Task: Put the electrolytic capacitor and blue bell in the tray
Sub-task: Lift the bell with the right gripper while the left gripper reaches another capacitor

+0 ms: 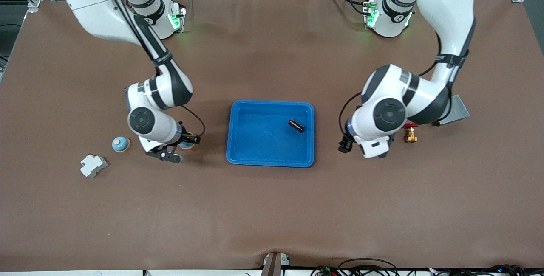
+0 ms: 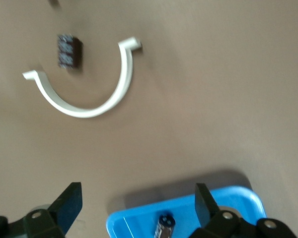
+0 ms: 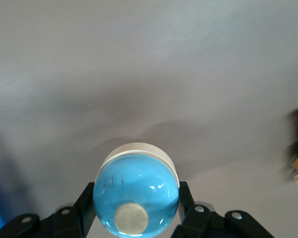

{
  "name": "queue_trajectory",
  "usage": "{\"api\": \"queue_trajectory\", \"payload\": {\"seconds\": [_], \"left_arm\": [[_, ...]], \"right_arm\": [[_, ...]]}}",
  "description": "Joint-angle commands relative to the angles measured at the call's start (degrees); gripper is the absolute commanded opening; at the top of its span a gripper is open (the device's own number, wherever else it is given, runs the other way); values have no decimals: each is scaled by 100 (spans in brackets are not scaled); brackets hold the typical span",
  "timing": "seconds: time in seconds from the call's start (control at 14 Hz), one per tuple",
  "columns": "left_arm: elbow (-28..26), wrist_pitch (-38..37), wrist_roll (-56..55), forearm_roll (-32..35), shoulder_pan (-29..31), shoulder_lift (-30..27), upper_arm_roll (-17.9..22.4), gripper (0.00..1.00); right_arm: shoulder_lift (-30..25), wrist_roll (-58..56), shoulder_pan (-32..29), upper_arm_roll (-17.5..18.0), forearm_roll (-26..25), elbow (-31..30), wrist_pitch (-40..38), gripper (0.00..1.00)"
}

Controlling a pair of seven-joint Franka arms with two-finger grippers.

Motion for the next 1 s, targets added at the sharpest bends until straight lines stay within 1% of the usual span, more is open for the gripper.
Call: {"api": "queue_trajectory", "payload": {"seconds": [0.0,0.07,0.21,0.36,0.57,0.71,0.86,0.93], "left_arm": [[-183,-324,7,178,311,-259,-30,100],[-253,-412,7,178,452,-303,-21,100],[-490,-501,59,213,821,-373,-30,100],[-832,-492,130,765,1006,-461,-65,100],[-1132,-353,148,846,1270,-453,-91,100],[-1631,252,148,838,1341,-584,-91,100],[-1923,605,148,846,1394,-585,-91,100],[-2063,850,139,846,1403,-585,-91,100]], "right_arm": [[-105,828,456,-5,14,202,-304,3],[-114,1013,579,4,14,237,-383,3],[-123,1303,650,196,22,264,-471,3],[-106,1637,650,460,22,342,-462,3],[-70,1928,790,532,22,536,-462,3],[-27,2052,905,532,48,633,-454,3],[52,2061,949,532,241,729,-427,3],[105,2070,975,532,260,773,-419,3]]}}
